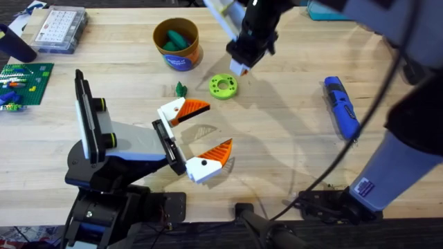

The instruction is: Pick up the gripper from the table and insert it into the empty holder that is missing its gripper. Then pick up a screw, insert it into the mounting hole, and use the screwdriver to tighten it. Finally, clean up the table by picking up the vegetable and placing it into the bucket.

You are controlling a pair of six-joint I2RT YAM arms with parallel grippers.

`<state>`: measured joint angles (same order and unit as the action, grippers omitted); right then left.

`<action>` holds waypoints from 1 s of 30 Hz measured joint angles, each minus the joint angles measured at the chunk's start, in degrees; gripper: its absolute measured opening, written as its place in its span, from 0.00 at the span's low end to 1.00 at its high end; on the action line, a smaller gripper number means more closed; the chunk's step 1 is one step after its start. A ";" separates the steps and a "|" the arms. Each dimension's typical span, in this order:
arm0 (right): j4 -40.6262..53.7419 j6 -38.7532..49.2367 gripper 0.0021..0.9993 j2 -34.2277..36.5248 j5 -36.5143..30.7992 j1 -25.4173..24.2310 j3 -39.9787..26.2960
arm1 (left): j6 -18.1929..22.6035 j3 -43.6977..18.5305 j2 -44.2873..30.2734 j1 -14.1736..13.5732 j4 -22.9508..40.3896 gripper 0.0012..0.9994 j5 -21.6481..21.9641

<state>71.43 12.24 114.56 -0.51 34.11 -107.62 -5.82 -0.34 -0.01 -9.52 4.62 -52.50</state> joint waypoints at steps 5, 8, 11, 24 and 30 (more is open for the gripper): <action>0.44 0.03 0.00 -0.56 0.07 0.00 -0.91 | -0.04 0.00 -0.01 0.00 -0.11 0.99 0.01; 0.37 0.03 0.00 0.45 0.84 0.00 -0.89 | -0.06 0.00 -0.02 0.00 -0.09 0.99 0.01; 0.43 0.08 0.00 0.88 2.24 0.00 -0.89 | -0.04 0.00 0.00 0.00 -0.09 0.99 0.01; 2.92 1.68 0.94 0.88 3.83 0.00 -0.89 | -0.04 0.00 0.00 0.00 -0.09 0.99 0.01; 5.13 1.12 1.00 -1.85 3.94 0.00 -0.85 | -0.04 0.00 0.00 0.00 -0.09 0.99 0.01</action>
<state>76.56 13.36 112.71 3.43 34.11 -108.47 -5.87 -0.34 -0.01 -9.52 4.54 -52.49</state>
